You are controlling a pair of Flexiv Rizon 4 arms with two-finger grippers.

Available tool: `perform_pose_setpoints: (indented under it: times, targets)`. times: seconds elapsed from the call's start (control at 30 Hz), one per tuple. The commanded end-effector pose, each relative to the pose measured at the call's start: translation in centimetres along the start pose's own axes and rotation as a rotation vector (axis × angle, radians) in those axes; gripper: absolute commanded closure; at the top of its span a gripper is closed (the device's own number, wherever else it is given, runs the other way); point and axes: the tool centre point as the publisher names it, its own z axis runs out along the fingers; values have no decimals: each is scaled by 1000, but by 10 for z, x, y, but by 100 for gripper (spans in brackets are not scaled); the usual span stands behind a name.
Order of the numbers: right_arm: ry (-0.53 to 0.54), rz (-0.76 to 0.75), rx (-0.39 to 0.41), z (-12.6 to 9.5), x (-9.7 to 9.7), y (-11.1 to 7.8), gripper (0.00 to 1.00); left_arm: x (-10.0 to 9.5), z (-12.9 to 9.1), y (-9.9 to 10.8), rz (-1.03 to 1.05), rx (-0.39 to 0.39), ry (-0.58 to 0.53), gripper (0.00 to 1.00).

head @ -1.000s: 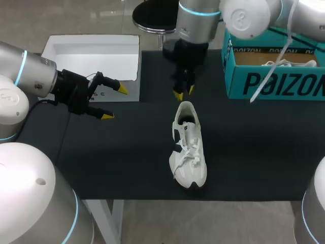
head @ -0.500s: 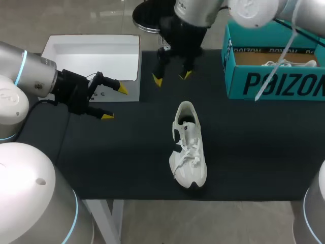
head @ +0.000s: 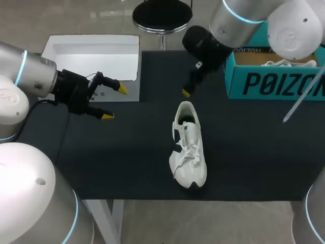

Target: Take the shoe out of the shoebox, open the shoe tongue, remove and reinsert the insole, then place the shoe into the shoebox

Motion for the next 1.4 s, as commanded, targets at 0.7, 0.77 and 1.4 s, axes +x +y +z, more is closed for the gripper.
perform_pose_setpoints:
  times: [0.7,0.77,1.4]
  targets:
    - [-44,-142,238,82,-28,-25,0,0,1,0,0,-3,3,0]
    - [-37,-147,249,86,-30,-25,0,0,1,0,0,-3,3,0]
    - [55,-307,247,114,-61,-4,0,0,1,0,0,-3,3,0]
